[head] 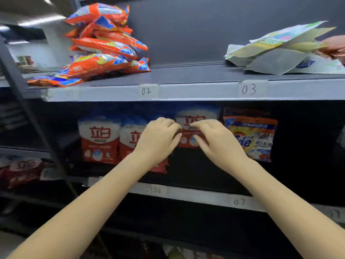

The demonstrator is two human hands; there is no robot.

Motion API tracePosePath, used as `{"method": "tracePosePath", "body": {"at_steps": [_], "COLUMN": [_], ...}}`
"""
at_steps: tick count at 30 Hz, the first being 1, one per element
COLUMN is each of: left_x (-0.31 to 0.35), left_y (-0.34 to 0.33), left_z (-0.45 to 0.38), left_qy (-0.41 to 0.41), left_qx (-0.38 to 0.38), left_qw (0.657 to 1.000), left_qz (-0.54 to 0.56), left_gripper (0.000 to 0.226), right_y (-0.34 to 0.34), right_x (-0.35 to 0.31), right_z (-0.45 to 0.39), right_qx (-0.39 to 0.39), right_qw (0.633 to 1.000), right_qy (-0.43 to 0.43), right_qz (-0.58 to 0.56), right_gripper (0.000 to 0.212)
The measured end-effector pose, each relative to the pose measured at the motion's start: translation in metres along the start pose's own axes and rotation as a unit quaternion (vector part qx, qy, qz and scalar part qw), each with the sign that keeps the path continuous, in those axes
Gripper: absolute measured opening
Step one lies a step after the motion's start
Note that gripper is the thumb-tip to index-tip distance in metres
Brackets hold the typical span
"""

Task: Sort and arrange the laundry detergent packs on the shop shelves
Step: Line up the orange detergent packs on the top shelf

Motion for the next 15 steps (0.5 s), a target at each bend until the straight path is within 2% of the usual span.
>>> {"method": "tracePosePath", "body": {"at_steps": [3,6,8,12,15], "left_x": [-0.036,-0.079,-0.111,-0.182,-0.236], "left_y": [0.043,0.072,0.083,0.092,0.093], "left_z": [-0.009,-0.019,-0.024,-0.035,-0.046], "left_qy": [0.021,0.043,0.065,0.099,0.122], "left_qx": [0.043,0.074,0.082,0.083,0.081], "left_qw": [0.999,0.996,0.994,0.99,0.987], "left_qz": [-0.008,-0.021,-0.033,-0.047,-0.061], "left_gripper": [0.033,0.043,0.044,0.027,0.025], "right_y": [0.026,0.032,0.026,0.003,-0.018], "right_x": [-0.03,-0.048,-0.057,-0.068,-0.074], "right_z": [-0.043,-0.09,-0.124,-0.193,-0.245], "right_qx": [0.076,0.101,0.095,0.06,0.049], "right_qw": [0.996,0.993,0.994,0.997,0.999], "right_qy": [0.043,0.053,0.051,0.04,0.014], "right_qz": [-0.017,-0.023,-0.011,0.012,0.011], "right_gripper": [0.029,0.027,0.029,0.032,0.03]}}
Point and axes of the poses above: each hand's wrist, its own z-axis away from the middle knuckle, its own y-axis out of the back of the hand, x = y × z, the point moved 2 cm from there along -z, towards the middle knuckle, and after that the axes turned 1 degree about z, right-handed, at the moved point
